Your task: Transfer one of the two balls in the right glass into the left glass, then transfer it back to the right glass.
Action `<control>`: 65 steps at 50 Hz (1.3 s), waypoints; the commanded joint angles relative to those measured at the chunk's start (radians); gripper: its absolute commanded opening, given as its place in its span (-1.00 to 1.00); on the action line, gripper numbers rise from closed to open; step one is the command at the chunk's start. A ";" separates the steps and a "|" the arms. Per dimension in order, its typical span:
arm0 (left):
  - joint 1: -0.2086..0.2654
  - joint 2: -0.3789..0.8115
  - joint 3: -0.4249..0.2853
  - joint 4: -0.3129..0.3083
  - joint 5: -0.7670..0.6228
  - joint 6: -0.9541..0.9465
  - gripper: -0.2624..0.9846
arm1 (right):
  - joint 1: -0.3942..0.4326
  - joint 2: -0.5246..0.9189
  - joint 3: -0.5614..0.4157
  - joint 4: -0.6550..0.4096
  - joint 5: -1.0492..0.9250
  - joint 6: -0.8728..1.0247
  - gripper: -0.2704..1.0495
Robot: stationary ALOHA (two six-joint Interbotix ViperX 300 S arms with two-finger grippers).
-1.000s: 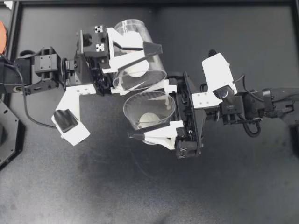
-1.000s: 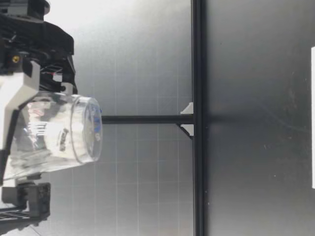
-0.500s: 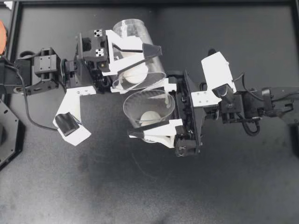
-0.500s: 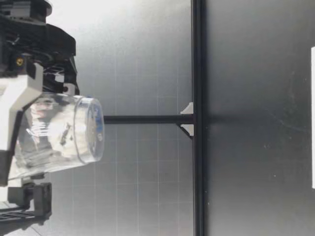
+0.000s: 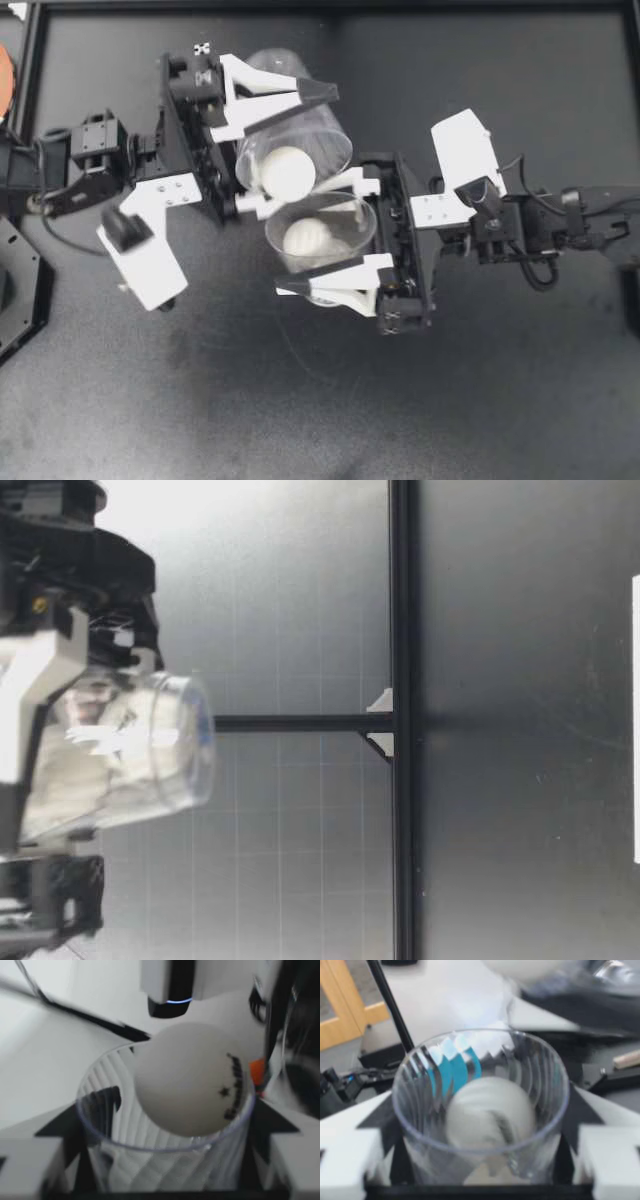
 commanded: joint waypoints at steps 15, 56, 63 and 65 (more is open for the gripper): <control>-0.046 -0.199 0.170 -0.114 -0.041 -0.440 0.39 | 0.005 -0.126 0.117 -0.006 -0.002 -0.034 0.05; -0.117 -0.413 0.497 -0.100 0.017 -0.951 0.38 | -0.066 -0.440 0.393 0.012 0.071 -0.256 0.05; -0.117 -0.383 0.509 -0.097 -0.028 -0.953 0.38 | -0.066 -0.502 0.439 0.014 0.060 -0.265 0.05; -0.117 -0.380 0.509 -0.097 -0.031 -0.953 0.38 | -0.064 -0.520 0.453 0.017 0.060 -0.265 0.05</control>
